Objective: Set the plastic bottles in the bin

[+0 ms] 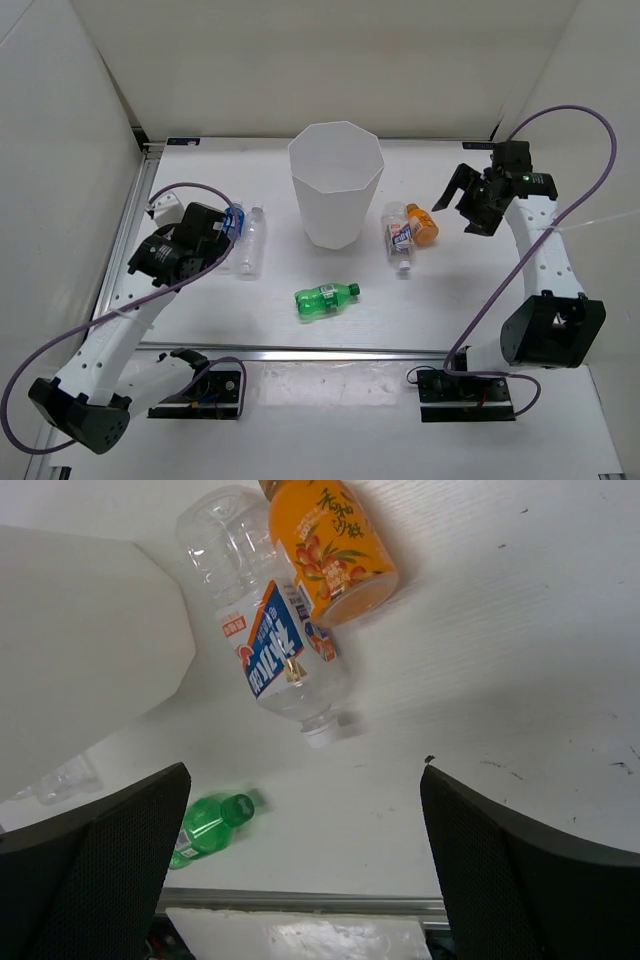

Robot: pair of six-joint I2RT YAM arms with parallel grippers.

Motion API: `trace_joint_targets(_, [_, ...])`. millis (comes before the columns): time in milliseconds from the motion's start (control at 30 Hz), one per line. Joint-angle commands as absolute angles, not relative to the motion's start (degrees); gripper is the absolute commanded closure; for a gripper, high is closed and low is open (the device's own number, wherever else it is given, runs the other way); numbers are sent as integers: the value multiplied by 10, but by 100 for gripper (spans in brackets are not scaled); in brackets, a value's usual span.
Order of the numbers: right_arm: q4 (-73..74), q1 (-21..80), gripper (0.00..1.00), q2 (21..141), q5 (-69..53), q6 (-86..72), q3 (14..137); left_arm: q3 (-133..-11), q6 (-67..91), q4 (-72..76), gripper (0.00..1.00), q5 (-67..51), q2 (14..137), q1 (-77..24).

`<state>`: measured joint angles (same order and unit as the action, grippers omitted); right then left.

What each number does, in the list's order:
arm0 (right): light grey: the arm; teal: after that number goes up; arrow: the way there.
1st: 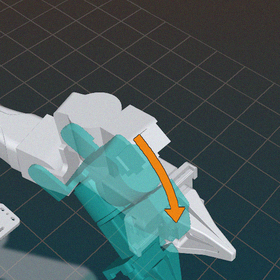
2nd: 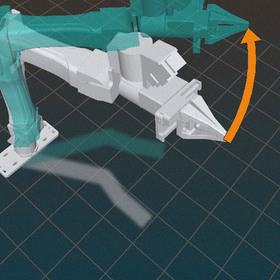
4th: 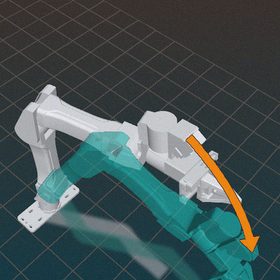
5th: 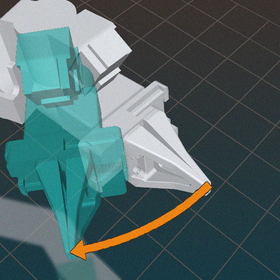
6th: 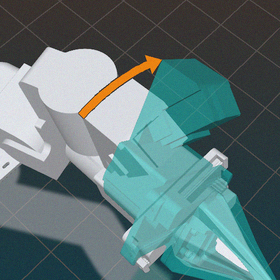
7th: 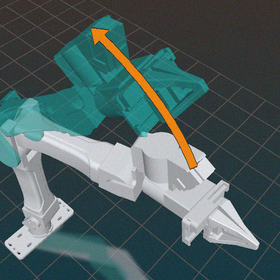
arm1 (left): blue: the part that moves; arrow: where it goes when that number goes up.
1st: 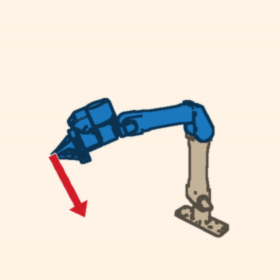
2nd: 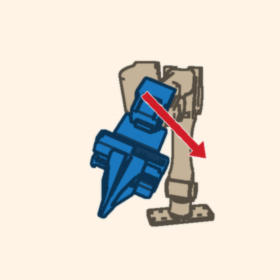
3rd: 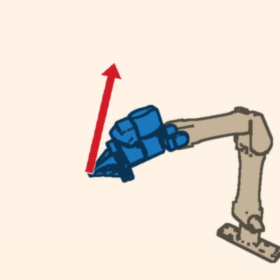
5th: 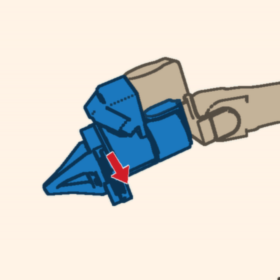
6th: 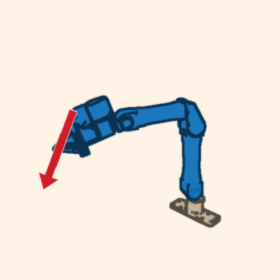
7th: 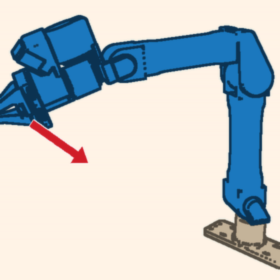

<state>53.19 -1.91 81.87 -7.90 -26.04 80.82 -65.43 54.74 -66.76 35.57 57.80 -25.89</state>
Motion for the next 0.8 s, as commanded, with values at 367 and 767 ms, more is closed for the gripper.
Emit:
trace_joint_targets(367, [472,-47,1,1012,-124,-192,1014,-657,461,-583,0,266,538,-246])
trace_joint_targets(767, [462,-51,1,1150,-177,-175,993,-651,471,-615,0,264,586,-246])
